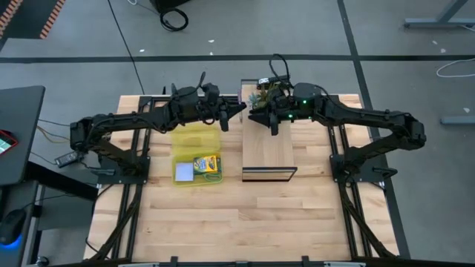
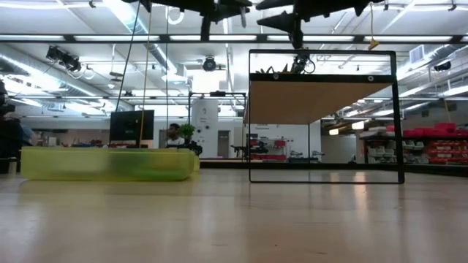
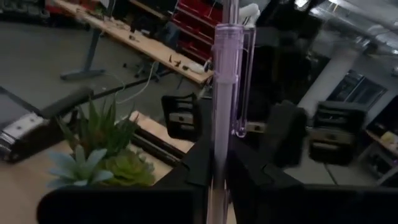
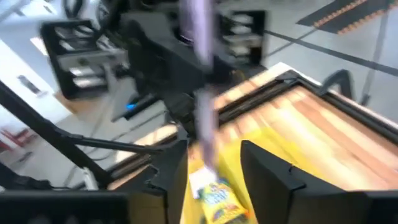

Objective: Pack school essentials
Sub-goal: Put the pink pen into the yellow supply box

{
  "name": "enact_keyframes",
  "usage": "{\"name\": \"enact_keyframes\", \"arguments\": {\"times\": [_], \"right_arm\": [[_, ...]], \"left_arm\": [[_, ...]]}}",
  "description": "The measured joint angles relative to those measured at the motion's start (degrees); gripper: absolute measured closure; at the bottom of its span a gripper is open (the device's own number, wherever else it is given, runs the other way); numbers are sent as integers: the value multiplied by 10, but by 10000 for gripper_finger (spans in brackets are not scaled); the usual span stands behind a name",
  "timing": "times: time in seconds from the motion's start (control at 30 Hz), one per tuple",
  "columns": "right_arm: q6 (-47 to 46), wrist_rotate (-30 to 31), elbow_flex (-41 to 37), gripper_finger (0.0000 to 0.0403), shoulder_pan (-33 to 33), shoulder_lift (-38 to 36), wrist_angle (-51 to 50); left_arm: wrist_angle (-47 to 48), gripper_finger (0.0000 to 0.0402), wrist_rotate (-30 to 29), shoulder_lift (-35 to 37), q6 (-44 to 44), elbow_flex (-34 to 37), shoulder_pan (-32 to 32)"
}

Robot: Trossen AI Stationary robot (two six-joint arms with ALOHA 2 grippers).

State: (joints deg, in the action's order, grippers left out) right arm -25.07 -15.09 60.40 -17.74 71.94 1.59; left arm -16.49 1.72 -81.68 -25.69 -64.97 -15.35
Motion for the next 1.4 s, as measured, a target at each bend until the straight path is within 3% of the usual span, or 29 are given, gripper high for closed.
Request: {"name": "enact_keyframes", "arguments": {"times": [0.33,0.6,0.87,1.1,1.4], "right_arm": [[71,0,0,221,-65,-88,-135],[86,-2,0,221,-123,-164,-153],[90,-47,0,222,-177,-221,-152],[102,-71,0,224,-206,-264,-152],[98,-70,0,224,-219,-298,-152]], "left_arm": [[213,354,29,59,20,-1,12],[359,359,41,79,28,-1,50],[485,359,41,81,54,0,85],[528,352,41,75,83,15,122],[502,359,28,74,69,107,172]]}}
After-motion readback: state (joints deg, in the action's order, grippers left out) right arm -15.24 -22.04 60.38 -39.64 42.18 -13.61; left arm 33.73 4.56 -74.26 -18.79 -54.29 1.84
